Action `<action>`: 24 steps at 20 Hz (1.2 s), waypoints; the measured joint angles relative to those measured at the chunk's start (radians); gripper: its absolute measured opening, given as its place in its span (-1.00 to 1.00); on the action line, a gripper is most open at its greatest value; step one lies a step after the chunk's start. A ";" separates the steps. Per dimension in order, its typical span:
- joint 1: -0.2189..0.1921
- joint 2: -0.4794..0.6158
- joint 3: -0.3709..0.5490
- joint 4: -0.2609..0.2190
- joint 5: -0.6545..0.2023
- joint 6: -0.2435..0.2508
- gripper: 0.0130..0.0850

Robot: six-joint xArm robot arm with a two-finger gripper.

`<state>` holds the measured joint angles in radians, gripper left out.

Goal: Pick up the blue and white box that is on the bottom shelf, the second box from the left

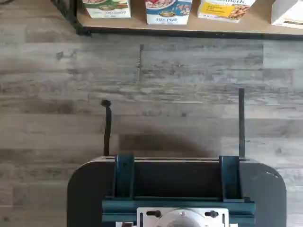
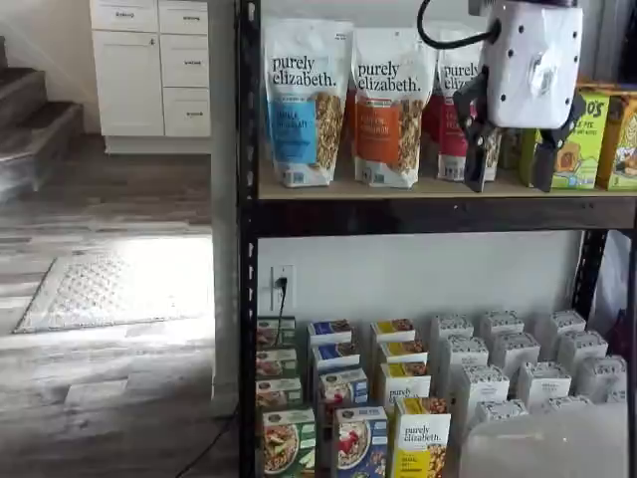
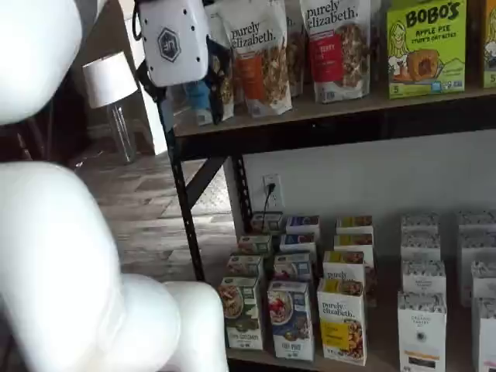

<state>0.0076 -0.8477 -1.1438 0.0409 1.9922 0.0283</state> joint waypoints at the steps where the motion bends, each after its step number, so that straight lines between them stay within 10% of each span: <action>1: -0.015 -0.012 0.011 0.016 -0.019 -0.009 1.00; 24: 0.014 -0.076 0.189 0.001 -0.189 0.010 1.00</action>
<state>0.0212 -0.9236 -0.9550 0.0416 1.8033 0.0388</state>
